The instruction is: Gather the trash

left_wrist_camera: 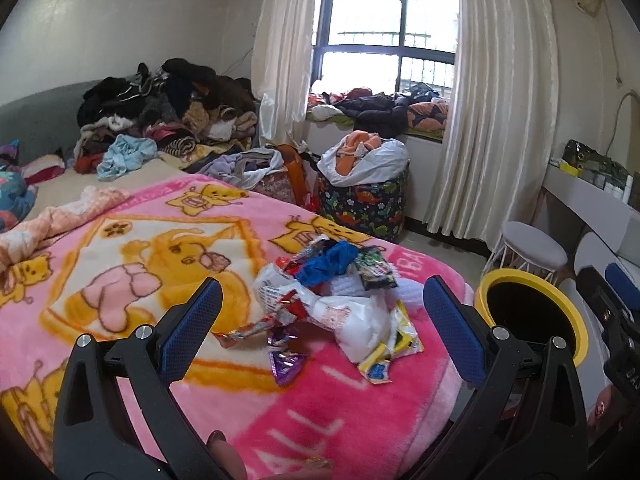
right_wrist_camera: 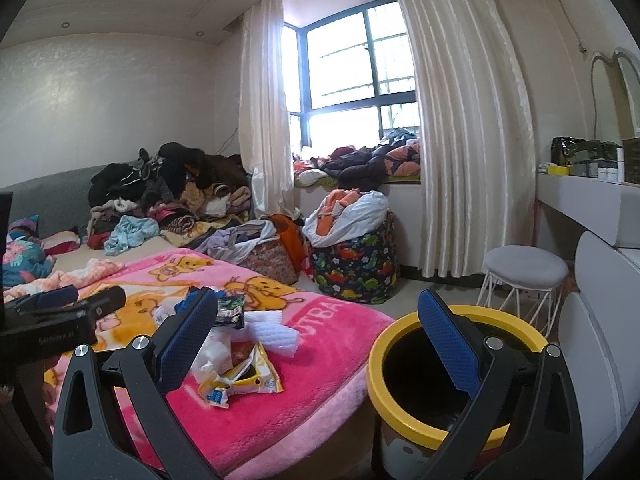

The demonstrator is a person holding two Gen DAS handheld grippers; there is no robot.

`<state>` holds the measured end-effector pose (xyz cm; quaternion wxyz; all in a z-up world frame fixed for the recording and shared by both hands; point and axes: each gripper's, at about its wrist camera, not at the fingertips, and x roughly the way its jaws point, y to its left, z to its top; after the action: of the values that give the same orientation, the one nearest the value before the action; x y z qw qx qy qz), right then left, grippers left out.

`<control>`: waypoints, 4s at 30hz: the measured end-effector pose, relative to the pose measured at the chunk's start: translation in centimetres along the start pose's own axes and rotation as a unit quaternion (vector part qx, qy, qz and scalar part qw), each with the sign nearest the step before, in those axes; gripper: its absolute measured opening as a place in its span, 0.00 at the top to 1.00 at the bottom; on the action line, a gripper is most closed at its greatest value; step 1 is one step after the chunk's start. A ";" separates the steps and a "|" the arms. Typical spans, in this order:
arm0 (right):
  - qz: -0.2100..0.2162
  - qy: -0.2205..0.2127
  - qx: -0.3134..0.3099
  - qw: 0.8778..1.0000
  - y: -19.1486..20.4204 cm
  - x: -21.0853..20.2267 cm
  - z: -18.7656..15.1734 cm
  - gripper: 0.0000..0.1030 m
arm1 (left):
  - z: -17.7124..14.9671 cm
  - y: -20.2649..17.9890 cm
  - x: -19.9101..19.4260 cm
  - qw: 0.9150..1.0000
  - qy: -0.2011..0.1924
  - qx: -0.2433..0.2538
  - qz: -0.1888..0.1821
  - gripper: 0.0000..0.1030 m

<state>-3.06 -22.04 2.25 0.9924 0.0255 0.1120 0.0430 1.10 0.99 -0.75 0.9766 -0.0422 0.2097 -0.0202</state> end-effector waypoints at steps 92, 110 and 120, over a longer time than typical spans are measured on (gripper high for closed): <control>0.179 0.211 0.114 0.954 -1.4 14.4 -0.3 0.95 | 2.2 -2.7 8.2 0.983 0.090 0.062 -0.144 0.97; 0.122 0.183 0.157 0.963 -7.9 10.2 0.7 0.95 | 1.5 -9.6 6.6 0.973 0.087 0.104 -0.186 0.97; 0.065 0.171 0.187 0.965 -12.4 9.0 0.4 0.95 | 0.5 -13.2 6.7 0.964 0.096 0.133 -0.207 0.97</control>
<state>6.79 -33.57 -0.13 0.9310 0.2105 0.2844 0.0895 7.15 -12.48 -1.87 0.9232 0.0479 0.2846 -0.2538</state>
